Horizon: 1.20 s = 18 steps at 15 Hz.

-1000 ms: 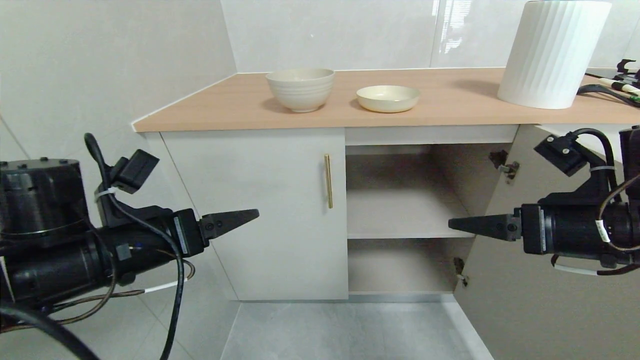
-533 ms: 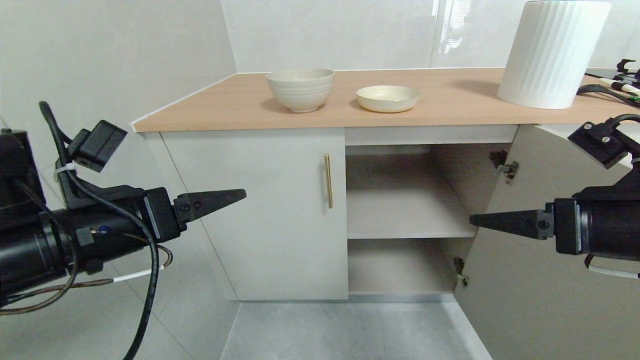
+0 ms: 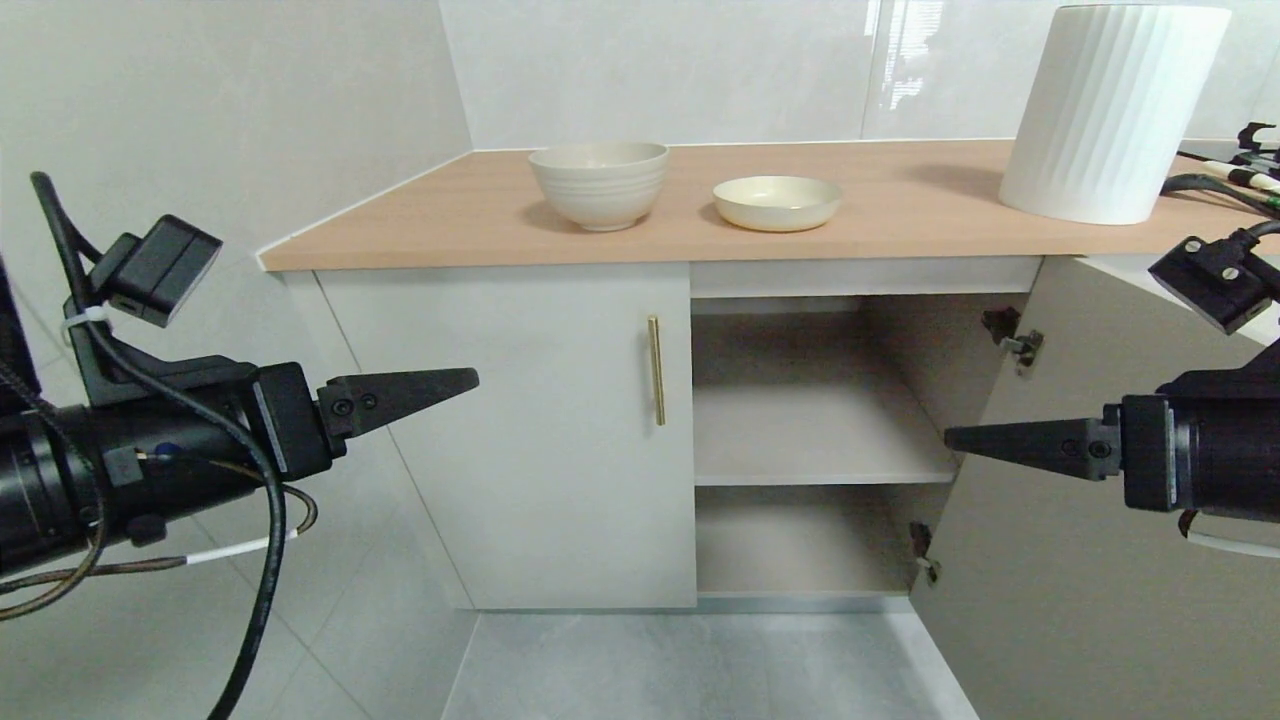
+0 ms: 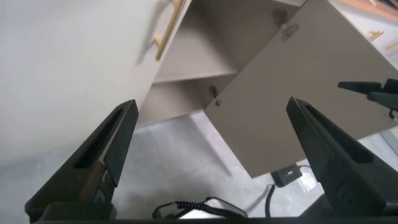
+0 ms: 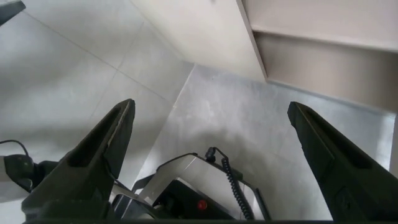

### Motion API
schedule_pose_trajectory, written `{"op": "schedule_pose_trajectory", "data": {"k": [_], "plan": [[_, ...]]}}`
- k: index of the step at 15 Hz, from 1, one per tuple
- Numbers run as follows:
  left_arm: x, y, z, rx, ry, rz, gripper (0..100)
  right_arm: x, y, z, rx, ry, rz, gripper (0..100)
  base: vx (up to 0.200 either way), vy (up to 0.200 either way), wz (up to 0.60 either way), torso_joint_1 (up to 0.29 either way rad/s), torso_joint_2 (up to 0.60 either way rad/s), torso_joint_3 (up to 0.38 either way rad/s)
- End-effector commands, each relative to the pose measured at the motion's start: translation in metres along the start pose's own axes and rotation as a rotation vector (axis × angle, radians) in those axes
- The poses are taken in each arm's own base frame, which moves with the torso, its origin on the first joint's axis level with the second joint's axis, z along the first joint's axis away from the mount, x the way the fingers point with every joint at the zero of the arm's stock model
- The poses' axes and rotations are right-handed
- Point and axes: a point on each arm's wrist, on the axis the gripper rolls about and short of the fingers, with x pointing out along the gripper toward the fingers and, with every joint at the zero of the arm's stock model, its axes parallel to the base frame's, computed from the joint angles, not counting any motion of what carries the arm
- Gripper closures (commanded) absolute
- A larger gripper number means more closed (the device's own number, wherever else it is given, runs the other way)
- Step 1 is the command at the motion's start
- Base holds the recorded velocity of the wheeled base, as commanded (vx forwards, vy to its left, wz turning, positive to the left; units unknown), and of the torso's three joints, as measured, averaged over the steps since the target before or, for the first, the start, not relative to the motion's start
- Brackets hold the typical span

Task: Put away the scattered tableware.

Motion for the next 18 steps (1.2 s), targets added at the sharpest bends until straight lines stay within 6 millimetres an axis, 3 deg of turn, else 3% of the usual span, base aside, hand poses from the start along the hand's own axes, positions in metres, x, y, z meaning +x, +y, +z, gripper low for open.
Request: {"op": "schedule_pose_trajectory", "data": {"k": [1,9,18], "plan": [[-0.001,-0.001,0.001,0.001,-0.004,-0.001,0,0.0,0.0,0.0,0.0,0.003,0.001,0,0.2,0.0,0.0,0.007,0.0,0.002],[0.0,0.001,0.0,-0.002,0.0,0.003,0,0.002,0.001,-0.003,0.0,0.017,0.012,0,0.2,0.0,0.0,0.001,0.0,0.002],[-0.006,-0.003,0.002,0.007,-0.019,-0.006,0,0.004,-0.006,-0.023,-0.09,-0.082,0.061,0,0.0,0.0,0.0,0.0,0.0,0.0]]}}
